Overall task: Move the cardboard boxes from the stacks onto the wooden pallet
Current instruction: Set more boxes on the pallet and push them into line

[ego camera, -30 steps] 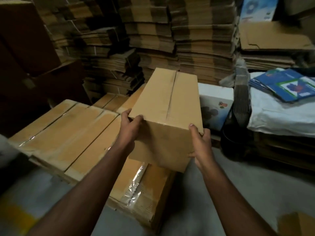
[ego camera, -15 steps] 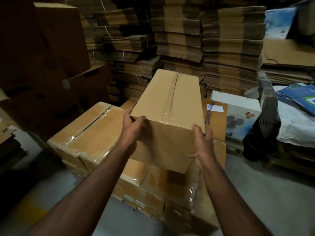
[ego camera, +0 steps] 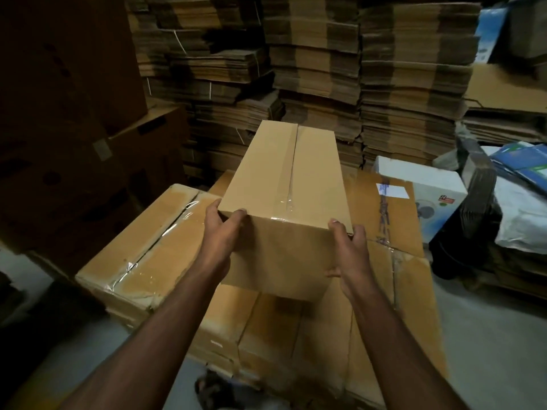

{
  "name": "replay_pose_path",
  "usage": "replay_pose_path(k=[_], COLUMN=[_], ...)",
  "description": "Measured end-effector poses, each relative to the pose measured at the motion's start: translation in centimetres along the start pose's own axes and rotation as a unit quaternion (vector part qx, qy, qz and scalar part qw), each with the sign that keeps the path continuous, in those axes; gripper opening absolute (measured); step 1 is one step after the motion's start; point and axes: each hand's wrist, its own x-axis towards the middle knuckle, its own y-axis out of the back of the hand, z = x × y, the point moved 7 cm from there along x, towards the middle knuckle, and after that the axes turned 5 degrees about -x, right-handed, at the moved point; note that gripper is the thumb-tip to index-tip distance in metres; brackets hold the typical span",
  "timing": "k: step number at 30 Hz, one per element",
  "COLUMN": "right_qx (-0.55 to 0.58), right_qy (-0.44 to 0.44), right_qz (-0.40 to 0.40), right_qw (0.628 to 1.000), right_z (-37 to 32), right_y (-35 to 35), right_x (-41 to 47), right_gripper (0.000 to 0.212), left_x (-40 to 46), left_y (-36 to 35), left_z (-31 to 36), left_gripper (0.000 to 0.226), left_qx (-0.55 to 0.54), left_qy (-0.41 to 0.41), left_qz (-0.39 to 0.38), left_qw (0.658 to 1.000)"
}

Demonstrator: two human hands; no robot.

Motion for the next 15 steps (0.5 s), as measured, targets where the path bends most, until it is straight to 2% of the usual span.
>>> replay_pose_path(k=[3, 6, 9, 12, 15], right_qx=[0.004, 0.017, 0.029, 0.042, 0.042], right_qy=[-0.008, -0.012, -0.022, -0.024, -0.018], right_qz=[0.009, 0.039, 0.066, 0.068, 0.076], right_qw=[1.0, 0.999, 0.997, 0.997, 0.996], right_z=[0.8, 1.8, 1.5, 0.1, -0.6], right_y=[-5.4, -10.5, -15.6, -20.7, -24.3], right_x=[3.6, 8.6, 13.9, 18.3, 22.4], right_gripper=[0.028, 0.042, 0.037, 0.042, 0.035], left_x=[6.0, 12.8, 20.3, 27.4, 33.1], left_y=[2.1, 3.0, 3.8, 4.8, 5.0], left_z=[-0.2, -1.1, -1.2, -1.0, -1.0], left_gripper=[0.063, 0.055, 0.054, 0.057, 0.057], left_qx=[0.015, 0.026, 0.031, 0.028, 0.024], left_qy=[-0.01, -0.024, -0.022, -0.007, 0.006], left_qz=[0.01, 0.004, -0.008, -0.013, -0.011], left_qw=[1.0, 0.999, 0.999, 0.999, 1.0])
